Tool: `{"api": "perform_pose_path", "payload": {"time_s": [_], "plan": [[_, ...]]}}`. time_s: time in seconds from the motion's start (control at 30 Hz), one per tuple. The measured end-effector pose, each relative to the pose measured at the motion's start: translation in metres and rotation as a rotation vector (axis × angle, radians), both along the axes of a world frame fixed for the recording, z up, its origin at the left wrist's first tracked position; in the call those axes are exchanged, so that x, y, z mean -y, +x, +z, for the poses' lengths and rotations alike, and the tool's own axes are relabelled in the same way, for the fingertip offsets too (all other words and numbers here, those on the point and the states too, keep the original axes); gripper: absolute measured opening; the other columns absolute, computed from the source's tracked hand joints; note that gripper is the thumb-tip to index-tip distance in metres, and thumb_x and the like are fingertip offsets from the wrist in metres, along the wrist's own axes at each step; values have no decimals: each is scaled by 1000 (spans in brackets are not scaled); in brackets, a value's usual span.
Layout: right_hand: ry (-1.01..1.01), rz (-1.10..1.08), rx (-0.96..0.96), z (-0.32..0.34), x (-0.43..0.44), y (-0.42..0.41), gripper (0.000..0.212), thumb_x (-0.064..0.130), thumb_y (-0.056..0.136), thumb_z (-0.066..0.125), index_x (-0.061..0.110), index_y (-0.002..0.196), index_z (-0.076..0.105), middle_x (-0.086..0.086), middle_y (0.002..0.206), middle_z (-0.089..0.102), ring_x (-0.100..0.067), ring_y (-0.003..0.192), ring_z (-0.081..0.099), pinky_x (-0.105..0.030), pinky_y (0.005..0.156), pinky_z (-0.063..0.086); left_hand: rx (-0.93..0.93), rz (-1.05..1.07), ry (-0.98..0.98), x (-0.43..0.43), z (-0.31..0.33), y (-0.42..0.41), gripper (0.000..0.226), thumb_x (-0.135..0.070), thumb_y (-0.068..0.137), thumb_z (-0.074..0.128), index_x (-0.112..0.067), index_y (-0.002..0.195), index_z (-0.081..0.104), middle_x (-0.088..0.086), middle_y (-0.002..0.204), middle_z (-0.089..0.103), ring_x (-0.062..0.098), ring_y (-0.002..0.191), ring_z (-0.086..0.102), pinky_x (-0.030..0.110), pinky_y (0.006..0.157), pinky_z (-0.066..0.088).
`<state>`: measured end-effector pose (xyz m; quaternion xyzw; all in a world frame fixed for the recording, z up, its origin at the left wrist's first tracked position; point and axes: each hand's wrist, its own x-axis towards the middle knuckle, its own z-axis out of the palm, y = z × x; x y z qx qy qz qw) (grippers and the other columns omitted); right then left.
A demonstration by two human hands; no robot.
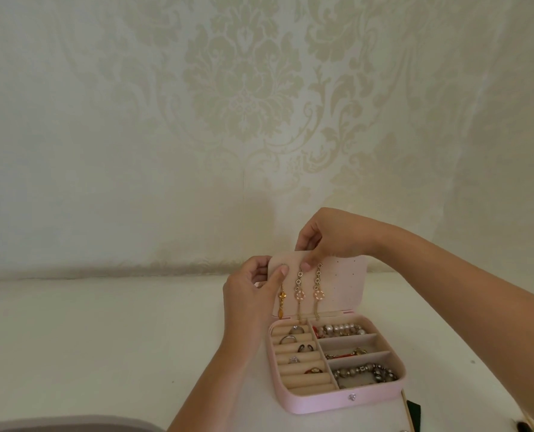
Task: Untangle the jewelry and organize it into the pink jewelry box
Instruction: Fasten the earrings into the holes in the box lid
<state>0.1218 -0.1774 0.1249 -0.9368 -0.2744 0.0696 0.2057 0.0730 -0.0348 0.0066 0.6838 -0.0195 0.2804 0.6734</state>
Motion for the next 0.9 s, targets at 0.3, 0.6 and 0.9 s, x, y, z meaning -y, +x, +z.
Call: {"api": "perform_pose_path", "payload": {"time_s": [0.3,0.6,0.9], "plan": [[-62,-46,75,1,-5,-5,16,20,69,82,22,79,71,13,70,64,-7,72,61,-17,64,47,20,1,46,-2,-3,2,6,-18,81,73,-22,82,68,-8,74,70,7,71,63,23,67,52],[-181,-37,114,2,-9,-10,21,20,76,77,14,95,71,2,80,65,-14,76,59,-19,54,44,40,-5,67,0,-4,0,10,-17,82,71,-25,80,66,-9,74,68,0,67,60,15,64,49],[-175,20,98,1,-6,-6,14,23,76,77,24,82,65,12,73,62,-11,75,59,-24,70,47,38,-5,102,-2,-5,0,8,-18,84,69,-25,82,66,-10,74,67,2,71,60,18,65,50]]}}
